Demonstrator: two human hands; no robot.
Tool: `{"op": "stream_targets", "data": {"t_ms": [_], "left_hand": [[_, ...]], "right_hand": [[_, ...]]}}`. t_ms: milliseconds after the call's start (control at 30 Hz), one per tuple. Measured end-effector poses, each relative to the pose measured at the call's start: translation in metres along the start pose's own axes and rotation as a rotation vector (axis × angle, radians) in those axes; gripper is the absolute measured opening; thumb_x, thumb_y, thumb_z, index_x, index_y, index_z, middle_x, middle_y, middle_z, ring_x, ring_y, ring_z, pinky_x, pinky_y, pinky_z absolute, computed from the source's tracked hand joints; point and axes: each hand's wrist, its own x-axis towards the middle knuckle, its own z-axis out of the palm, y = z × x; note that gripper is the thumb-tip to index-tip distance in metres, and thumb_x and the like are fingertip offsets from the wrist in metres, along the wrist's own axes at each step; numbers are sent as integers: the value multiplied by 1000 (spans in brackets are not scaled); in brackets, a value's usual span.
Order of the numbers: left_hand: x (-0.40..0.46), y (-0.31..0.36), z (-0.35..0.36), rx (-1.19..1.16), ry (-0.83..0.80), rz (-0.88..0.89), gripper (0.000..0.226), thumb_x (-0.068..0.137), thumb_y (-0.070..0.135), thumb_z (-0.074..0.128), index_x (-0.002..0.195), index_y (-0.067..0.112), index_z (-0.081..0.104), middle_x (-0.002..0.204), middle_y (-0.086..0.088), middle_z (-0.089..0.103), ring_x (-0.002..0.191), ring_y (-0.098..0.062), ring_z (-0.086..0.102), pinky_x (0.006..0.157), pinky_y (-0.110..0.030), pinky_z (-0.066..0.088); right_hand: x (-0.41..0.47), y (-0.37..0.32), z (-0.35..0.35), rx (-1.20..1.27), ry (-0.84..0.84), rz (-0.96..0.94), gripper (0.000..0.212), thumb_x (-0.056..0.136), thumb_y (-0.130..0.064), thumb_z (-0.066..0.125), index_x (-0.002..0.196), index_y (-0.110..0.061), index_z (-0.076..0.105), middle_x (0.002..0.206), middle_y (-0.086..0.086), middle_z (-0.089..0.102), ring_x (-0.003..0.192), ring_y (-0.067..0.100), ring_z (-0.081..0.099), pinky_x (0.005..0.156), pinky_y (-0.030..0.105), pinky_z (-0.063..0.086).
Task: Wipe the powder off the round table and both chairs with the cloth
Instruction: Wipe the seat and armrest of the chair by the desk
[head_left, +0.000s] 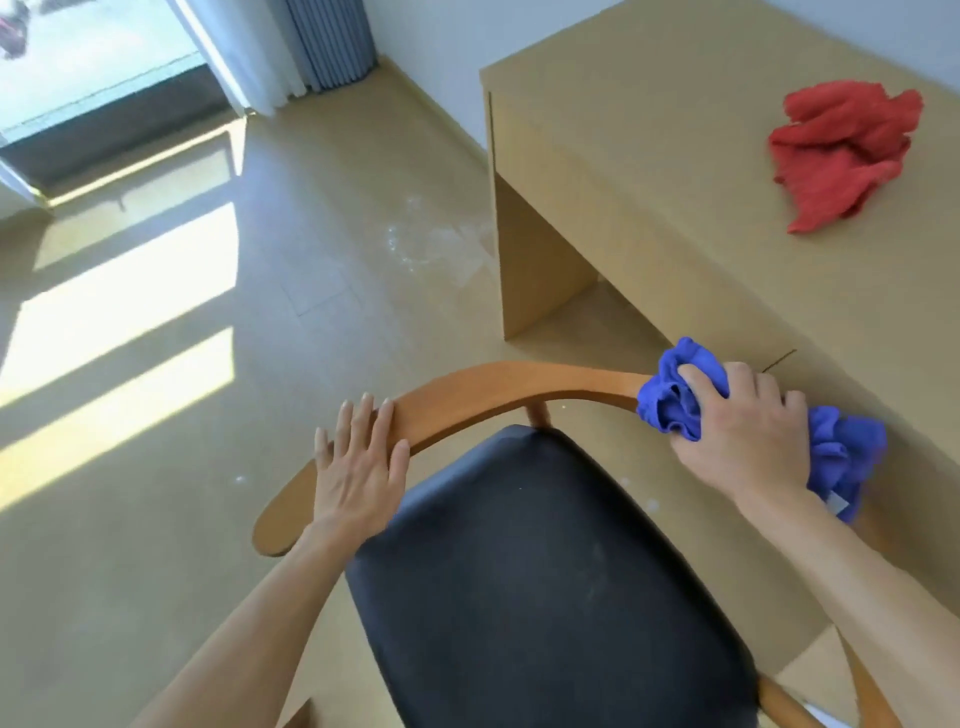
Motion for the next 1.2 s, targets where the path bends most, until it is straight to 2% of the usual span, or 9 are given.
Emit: {"op": "stream_targets", "data": {"t_ms": [100,200,400,500,633,800,967,1067,1200], "left_hand": [[-9,-36,3,-22,-38,-55,68,85,56,-8,150,35,-1,160,-2,1,147,-25,-5,117,-51,-4],[-13,-51,7,-103,-20,-116,65,90,53,1,151,30,2,160,0,3,147,-22,-4,117,-48,-4],[-24,-88,28,-171,92,-236,75,87,55,-2,150,23,23,156,-2,24,146,-23,14,117,-46,6],[-23,-84,32,-173,161,-234,71,90,52,6,146,19,34,150,-5,37,141,-26,27,115,-45,18],[-23,-87,33,-199,183,-209,67,91,50,14,143,16,40,146,-8,43,138,-28,33,111,-46,26],[-23,-86,36,-220,211,-193,67,92,49,16,142,14,42,144,-10,45,136,-30,35,109,-47,30],[-24,-86,37,-264,235,-198,66,91,48,15,142,15,40,144,-8,45,137,-27,34,110,-46,28],[-26,-84,33,-416,264,-272,59,92,46,18,141,21,40,143,-4,45,136,-23,34,109,-45,29],[-21,-86,26,-814,309,-467,58,88,50,18,135,32,46,137,6,52,127,-19,44,106,-41,32]], "right_hand": [[9,-12,8,2,-16,-40,64,55,-25,87,113,-7,65,90,22,53,75,39,51,66,46,36],[21,-26,16,2,-19,-98,68,52,-26,90,113,-6,66,91,25,54,76,40,52,67,47,37],[40,-63,33,17,-86,-131,75,55,-35,88,121,-12,62,99,19,57,86,40,55,74,48,39],[42,-104,38,112,-131,-81,77,66,-51,77,131,-20,53,116,13,53,101,37,51,86,47,35],[34,-148,44,251,-62,-17,73,64,-45,73,129,-20,53,124,14,50,111,38,46,92,50,33],[33,-167,43,290,-37,-50,70,64,-42,74,128,-21,54,129,13,50,116,36,46,96,52,34],[27,-198,37,354,-74,-108,66,65,-50,58,127,-25,56,130,9,52,118,31,47,98,49,34],[15,-236,32,421,-103,-207,64,65,-50,60,124,-26,56,128,8,52,118,29,47,100,48,33],[-14,-293,25,476,-126,-361,66,62,-47,69,123,-24,57,128,10,51,122,32,46,102,53,34]]}}
